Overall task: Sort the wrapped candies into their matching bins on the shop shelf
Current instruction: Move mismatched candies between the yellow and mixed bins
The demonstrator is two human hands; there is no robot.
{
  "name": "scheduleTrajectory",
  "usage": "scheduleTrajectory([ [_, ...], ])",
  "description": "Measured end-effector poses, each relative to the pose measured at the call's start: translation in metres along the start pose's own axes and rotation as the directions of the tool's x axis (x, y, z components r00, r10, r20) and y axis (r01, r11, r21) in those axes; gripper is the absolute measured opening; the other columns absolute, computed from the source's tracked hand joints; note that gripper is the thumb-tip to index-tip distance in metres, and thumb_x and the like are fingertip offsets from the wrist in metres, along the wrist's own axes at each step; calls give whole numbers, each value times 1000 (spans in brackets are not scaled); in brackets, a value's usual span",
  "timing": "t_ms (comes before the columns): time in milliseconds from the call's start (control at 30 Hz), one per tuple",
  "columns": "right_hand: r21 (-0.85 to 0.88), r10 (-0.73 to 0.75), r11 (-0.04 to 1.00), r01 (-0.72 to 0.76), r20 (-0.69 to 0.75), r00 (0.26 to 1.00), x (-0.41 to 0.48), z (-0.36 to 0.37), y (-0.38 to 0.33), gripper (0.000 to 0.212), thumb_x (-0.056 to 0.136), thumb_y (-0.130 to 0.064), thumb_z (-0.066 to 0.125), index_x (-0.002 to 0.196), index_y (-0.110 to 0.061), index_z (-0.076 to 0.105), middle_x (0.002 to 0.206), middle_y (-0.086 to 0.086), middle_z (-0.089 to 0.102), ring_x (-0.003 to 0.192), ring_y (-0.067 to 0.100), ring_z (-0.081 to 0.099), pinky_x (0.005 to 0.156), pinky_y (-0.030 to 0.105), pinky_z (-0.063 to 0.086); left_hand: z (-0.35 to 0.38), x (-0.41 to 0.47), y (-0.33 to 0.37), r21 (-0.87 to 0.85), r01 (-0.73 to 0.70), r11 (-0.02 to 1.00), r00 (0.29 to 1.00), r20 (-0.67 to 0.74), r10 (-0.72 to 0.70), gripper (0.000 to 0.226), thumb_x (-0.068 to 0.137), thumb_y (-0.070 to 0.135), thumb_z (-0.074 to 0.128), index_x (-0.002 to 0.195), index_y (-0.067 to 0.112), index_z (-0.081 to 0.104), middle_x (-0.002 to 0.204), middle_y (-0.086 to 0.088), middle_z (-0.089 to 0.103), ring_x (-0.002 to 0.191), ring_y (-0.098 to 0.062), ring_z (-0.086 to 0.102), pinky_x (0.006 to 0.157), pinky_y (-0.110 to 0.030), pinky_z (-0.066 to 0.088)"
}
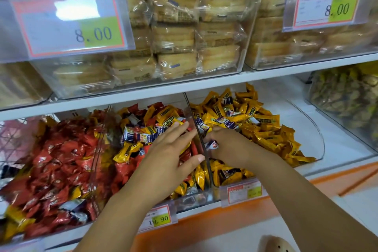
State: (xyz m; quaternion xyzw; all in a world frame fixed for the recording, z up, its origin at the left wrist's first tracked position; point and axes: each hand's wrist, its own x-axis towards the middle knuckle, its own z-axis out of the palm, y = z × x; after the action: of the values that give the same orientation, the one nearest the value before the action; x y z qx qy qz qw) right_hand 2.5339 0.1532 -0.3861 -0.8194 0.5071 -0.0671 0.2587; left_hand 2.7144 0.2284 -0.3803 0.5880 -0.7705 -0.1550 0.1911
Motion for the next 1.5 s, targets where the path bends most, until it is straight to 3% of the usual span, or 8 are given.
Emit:
scheduleTrajectory([
  [233, 120, 58, 991, -51, -54, 997, -5, -11, 5, 27, 90, -24, 65, 117, -22, 59, 109, -6, 52, 69, 2, 47, 49, 9, 32, -11, -10, -10, -1, 49, 999, 999, -3, -49, 68, 83, 64, 33, 146, 44, 22, 154, 28, 4, 141, 8, -9, 116, -21, -1],
  [533, 280, 6, 949, 146, -477, 879, -1, -36, -48, 27, 89, -30, 65, 116, -24, 65, 101, -12, 60, 86, 0, 56, 62, 2, 35, -30, -30, -34, -14, 133, 991, 986, -101, -133, 69, 83, 62, 35, 147, 41, 26, 154, 26, 13, 143, 4, 2, 117, -22, 7],
  [667, 497, -38, 842, 211, -335, 941, 13, -19, -66, 43, 82, -38, 71, 123, -28, 61, 113, -14, 65, 102, 1, 61, 78, 12, 46, -35, -34, -43, 16, 168, 986, 969, -188, -162, 61, 87, 55, 44, 145, 36, 35, 151, 19, 29, 141, -3, 20, 112, -19, 16],
  [800, 541, 170, 836, 88, -408, 897, 19, -35, -30, 21, 94, -18, 58, 113, -18, 67, 93, -4, 68, 77, 2, 62, 58, 6, 45, -35, -35, -42, 8, 145, 989, 972, -189, -141, 58, 89, 52, 48, 144, 37, 36, 149, 20, 31, 139, 0, 22, 110, -15, 15],
  [967, 260, 186, 955, -142, -155, 970, 31, -4, -3, 40, 98, -17, 50, 137, -28, 50, 128, 7, 55, 67, -1, 56, 52, 15, 43, -25, -29, -29, -1, 73, 997, 988, -140, -72, 57, 91, 52, 47, 145, 42, 30, 150, 27, 22, 138, 7, 15, 109, -10, 11],
  [1067, 9, 76, 997, -76, -143, 987, 43, 14, -2, 54, 98, -17, 48, 147, -29, 33, 135, 10, 46, 119, 22, 44, 90, 25, 43, -17, -23, -17, -17, 27, 999, 992, -119, -29, 57, 91, 54, 43, 145, 45, 26, 150, 31, 15, 139, 8, 9, 114, -15, 11],
  [1200, -283, 23, 957, -68, -158, 987, 49, 19, -5, 48, 92, -16, 55, 139, -18, 45, 132, 9, 47, 122, 29, 36, 100, 30, 29, -6, -18, -1, -17, -32, 999, 998, -61, 31, 59, 92, 56, 38, 147, 48, 16, 152, 33, -2, 141, 9, -4, 118, -22, 6],
  [1500, 204, 42, 979, 3, -213, 976, 16, -20, 5, 21, 97, -15, 51, 113, -21, 64, 119, 5, 58, 98, 20, 58, 75, 28, 46, 3, -6, 2, 32, -82, 996, 996, 21, 81, 65, 86, 63, 32, 145, 50, 8, 153, 33, -8, 138, 13, -18, 116, -20, -6],
])
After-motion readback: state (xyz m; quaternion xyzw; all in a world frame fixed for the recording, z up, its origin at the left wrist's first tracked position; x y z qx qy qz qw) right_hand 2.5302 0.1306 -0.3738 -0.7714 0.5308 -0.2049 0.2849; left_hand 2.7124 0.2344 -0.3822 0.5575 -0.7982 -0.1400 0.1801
